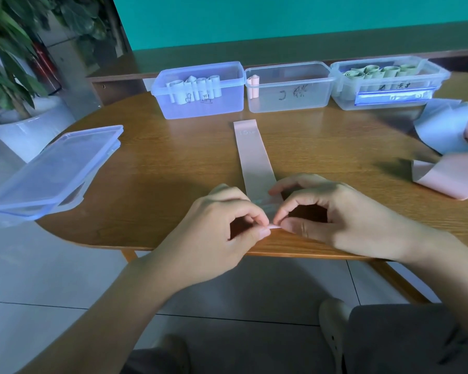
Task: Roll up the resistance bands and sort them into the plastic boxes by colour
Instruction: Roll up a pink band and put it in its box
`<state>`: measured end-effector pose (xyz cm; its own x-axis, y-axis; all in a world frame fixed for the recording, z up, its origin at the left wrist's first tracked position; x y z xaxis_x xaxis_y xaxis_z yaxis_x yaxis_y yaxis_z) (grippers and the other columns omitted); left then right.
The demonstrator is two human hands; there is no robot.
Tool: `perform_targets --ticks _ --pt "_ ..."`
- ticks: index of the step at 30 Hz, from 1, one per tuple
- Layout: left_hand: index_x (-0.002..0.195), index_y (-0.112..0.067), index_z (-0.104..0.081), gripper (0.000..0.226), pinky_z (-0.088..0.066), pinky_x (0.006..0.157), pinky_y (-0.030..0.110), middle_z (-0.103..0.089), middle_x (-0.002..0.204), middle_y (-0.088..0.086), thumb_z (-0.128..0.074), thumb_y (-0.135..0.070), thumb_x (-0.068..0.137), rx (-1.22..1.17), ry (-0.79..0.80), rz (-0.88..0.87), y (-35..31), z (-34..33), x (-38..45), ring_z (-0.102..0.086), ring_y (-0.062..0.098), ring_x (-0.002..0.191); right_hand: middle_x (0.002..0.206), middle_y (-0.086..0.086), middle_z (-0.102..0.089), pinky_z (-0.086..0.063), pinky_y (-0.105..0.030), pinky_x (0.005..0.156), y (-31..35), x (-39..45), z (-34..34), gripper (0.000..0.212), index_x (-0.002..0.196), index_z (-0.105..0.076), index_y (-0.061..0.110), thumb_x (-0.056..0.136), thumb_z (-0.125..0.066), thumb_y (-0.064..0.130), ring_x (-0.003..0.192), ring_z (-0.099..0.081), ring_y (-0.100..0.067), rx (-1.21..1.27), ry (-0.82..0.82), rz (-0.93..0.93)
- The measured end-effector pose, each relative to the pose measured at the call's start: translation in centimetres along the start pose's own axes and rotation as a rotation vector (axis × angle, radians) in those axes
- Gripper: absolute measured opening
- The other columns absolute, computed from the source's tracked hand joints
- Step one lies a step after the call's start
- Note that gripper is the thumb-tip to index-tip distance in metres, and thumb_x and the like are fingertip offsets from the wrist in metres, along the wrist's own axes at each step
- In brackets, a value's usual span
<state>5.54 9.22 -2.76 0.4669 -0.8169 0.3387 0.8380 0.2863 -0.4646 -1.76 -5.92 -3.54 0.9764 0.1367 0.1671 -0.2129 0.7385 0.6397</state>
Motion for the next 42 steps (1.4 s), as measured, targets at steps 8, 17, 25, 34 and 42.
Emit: perform_targets --ticks 8,17,25,34,42 --pt "0.093 -0.029 -0.074 0.02 -0.045 0.074 0.011 -0.058 0.092 -0.022 -0.062 -0.046 0.089 0.026 -0.004 0.062 0.5 -0.1 0.4 -0.057 0.003 0.094 0.128 0.022 -0.057 -0.044 -0.026 0.104 -0.4 0.1 0.6 0.011 0.092 -0.077 0.037 0.085 -0.071 0.043 0.127 -0.05 0.002 -0.012 -0.078 -0.011" --pt "0.09 -0.025 -0.072 0.02 -0.046 0.077 0.013 -0.053 0.101 -0.016 -0.065 -0.043 0.089 0.074 -0.064 0.086 0.5 0.2 0.6 -0.054 0.002 0.096 0.128 0.019 -0.054 -0.042 -0.014 0.096 -0.7 0.5 0.5 0.013 0.092 -0.075 0.032 0.09 -0.067 0.043 0.12 -0.052 0.002 -0.099 -0.114 -0.064" --pt "0.091 -0.026 -0.07 0.013 -0.04 0.08 0.011 -0.047 0.109 -0.015 -0.068 -0.038 0.09 0.077 -0.046 0.145 0.7 -0.1 0.9 -0.05 0.004 0.101 0.125 0.025 -0.053 -0.039 -0.008 0.093 -1.1 0.9 0.9 0.015 0.083 -0.074 0.03 0.085 -0.073 0.045 0.116 -0.05 0.007 -0.072 -0.125 -0.174" --pt "0.096 -0.026 -0.07 0.012 -0.044 0.077 0.014 -0.058 0.092 -0.019 -0.063 -0.016 0.096 0.044 0.002 0.05 0.1 -0.6 1.1 -0.054 0.002 0.095 0.12 0.024 -0.054 -0.04 -0.007 0.089 -1.2 1.1 1.0 0.014 0.082 -0.071 0.027 0.084 -0.075 0.04 0.109 -0.051 0.008 -0.08 -0.17 -0.189" --pt "0.096 -0.024 -0.073 0.015 -0.045 0.077 0.016 -0.059 0.094 -0.018 -0.064 -0.036 0.093 0.068 -0.02 -0.01 -0.2 -0.7 0.9 -0.056 0.003 0.092 0.122 0.012 -0.057 -0.037 -0.009 0.097 -0.3 0.9 0.6 0.002 0.092 -0.07 0.03 0.092 -0.067 0.03 0.117 -0.054 0.001 -0.134 -0.18 0.01"
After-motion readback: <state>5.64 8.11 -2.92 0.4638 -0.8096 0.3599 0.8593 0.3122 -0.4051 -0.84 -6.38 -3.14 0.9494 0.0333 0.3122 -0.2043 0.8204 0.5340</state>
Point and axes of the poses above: each hand's wrist, its own x-axis towards the middle knuckle, its own z-axis out of the back of the hand, y = z × x, the point moved 7 cm from there along x, towards the middle knuckle
